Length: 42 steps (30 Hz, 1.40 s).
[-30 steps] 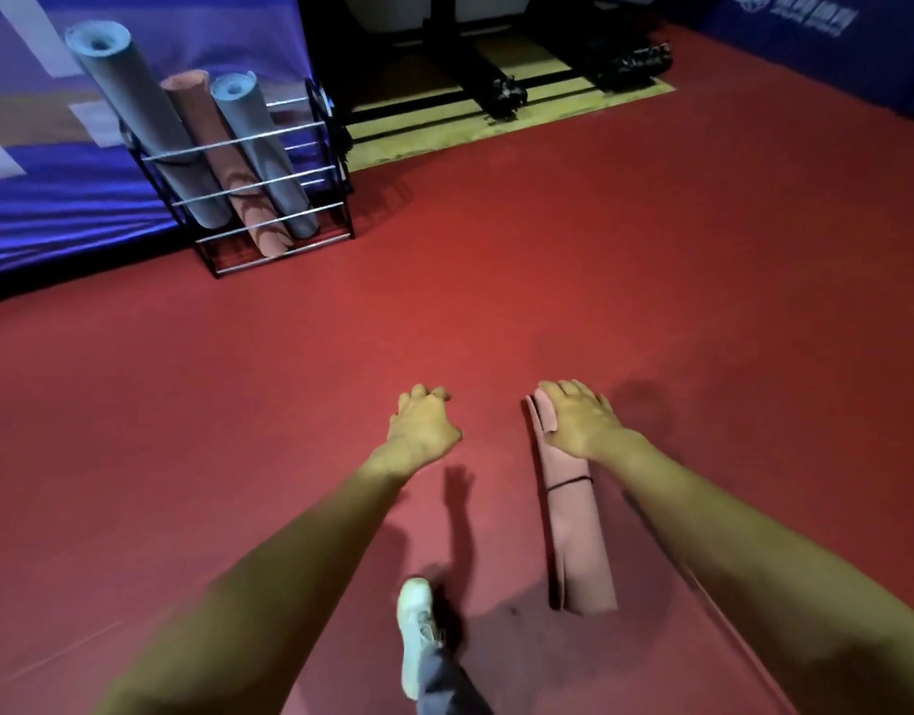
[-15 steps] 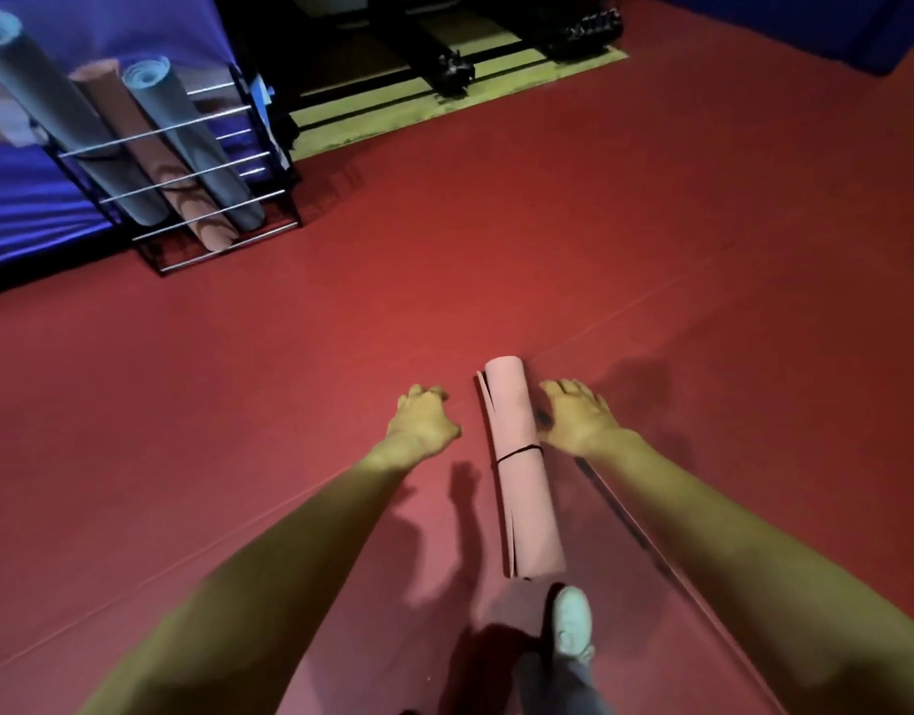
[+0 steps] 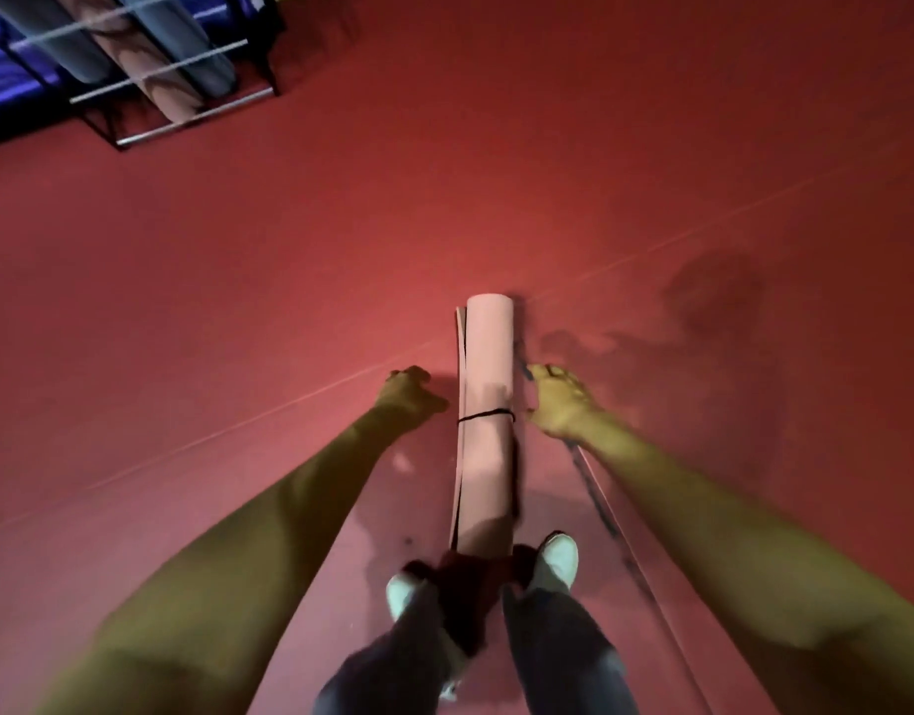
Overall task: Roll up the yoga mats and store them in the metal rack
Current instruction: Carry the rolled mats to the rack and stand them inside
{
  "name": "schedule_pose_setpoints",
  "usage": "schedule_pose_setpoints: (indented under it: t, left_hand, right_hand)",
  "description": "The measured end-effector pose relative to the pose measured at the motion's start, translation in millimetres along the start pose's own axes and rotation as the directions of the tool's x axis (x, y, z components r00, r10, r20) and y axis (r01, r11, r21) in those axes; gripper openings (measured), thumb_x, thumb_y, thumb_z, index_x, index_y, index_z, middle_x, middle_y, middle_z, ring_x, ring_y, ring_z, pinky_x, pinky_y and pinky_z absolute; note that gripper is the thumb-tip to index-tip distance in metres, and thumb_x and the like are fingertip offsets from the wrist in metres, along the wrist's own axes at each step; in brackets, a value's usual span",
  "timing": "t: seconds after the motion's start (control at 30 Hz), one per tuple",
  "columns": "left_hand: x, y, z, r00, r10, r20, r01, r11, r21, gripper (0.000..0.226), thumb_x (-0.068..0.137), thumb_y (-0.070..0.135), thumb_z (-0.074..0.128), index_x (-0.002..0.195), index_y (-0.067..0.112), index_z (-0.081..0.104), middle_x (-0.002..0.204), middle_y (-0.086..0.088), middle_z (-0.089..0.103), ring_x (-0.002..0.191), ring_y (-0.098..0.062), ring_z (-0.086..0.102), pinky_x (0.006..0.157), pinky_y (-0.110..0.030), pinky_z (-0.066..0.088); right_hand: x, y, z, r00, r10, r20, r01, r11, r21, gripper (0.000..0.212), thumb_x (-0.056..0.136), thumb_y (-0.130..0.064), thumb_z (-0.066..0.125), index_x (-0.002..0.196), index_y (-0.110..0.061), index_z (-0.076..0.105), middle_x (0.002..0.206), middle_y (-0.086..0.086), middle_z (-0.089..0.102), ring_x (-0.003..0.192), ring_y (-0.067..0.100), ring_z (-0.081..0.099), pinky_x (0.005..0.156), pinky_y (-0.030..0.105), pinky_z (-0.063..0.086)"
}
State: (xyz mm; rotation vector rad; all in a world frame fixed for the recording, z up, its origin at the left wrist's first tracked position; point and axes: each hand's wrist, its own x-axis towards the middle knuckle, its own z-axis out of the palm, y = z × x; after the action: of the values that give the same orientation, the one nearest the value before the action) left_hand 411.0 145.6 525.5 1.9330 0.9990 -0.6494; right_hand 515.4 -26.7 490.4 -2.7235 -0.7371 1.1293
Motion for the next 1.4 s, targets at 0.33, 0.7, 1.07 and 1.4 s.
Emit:
schedule_pose_setpoints:
  t: [0.33, 0.7, 1.07, 1.4]
  left_hand:
    - [192, -67, 103, 0.997, -0.070, -0.040, 0.063, 0.984, -0.169, 0.058, 0.091, 0.023, 0.064, 0.141, 0.005, 0.039, 0.143, -0.014, 0.044, 0.123, -0.028, 0.048, 0.088, -0.025, 0.037]
    - [370, -149, 239, 0.983, -0.185, -0.003, 0.167, 0.895, -0.413, 0.079, 0.084, 0.058, 0.060, 0.141, 0.007, 0.041, 0.138, -0.013, 0.051, 0.124, -0.032, 0.050, 0.105, -0.035, 0.040]
    - [349, -145, 238, 0.996, -0.083, -0.027, 0.038, 0.689, -0.724, 0.049, 0.078, 0.046, 0.069, 0.117, 0.034, 0.042, 0.128, -0.001, 0.052, 0.108, -0.017, 0.053, 0.087, -0.035, 0.045]
    - [187, -59, 136, 0.996, 0.003, -0.092, -0.071, 0.666, -0.743, 0.090, 0.056, 0.074, 0.072, 0.130, 0.036, 0.036, 0.128, 0.001, 0.051, 0.114, -0.018, 0.051, 0.094, -0.043, 0.045]
  right_hand:
    - [166, 83, 117, 0.998, 0.057, 0.023, -0.060, 0.981, 0.185, 0.074, 0.086, -0.029, 0.064, 0.146, -0.007, 0.026, 0.145, 0.018, 0.037, 0.133, 0.031, 0.036, 0.105, 0.031, 0.030]
    - [325, 114, 264, 0.983, 0.183, 0.008, -0.161, 0.843, 0.513, 0.066, 0.095, -0.040, 0.051, 0.146, -0.007, 0.026, 0.149, 0.015, 0.034, 0.136, 0.031, 0.034, 0.107, 0.034, 0.028]
    - [309, 121, 261, 0.982, 0.146, 0.118, -0.163, 0.355, 0.920, 0.032, 0.090, -0.030, 0.057, 0.120, -0.026, 0.046, 0.112, -0.002, 0.055, 0.093, 0.012, 0.053, 0.079, 0.030, 0.043]
    - [178, 65, 108, 0.991, 0.017, 0.133, -0.127, 0.447, 0.886, 0.069, 0.057, -0.030, 0.078, 0.116, -0.023, 0.043, 0.121, -0.006, 0.051, 0.112, 0.014, 0.051, 0.086, 0.038, 0.047]
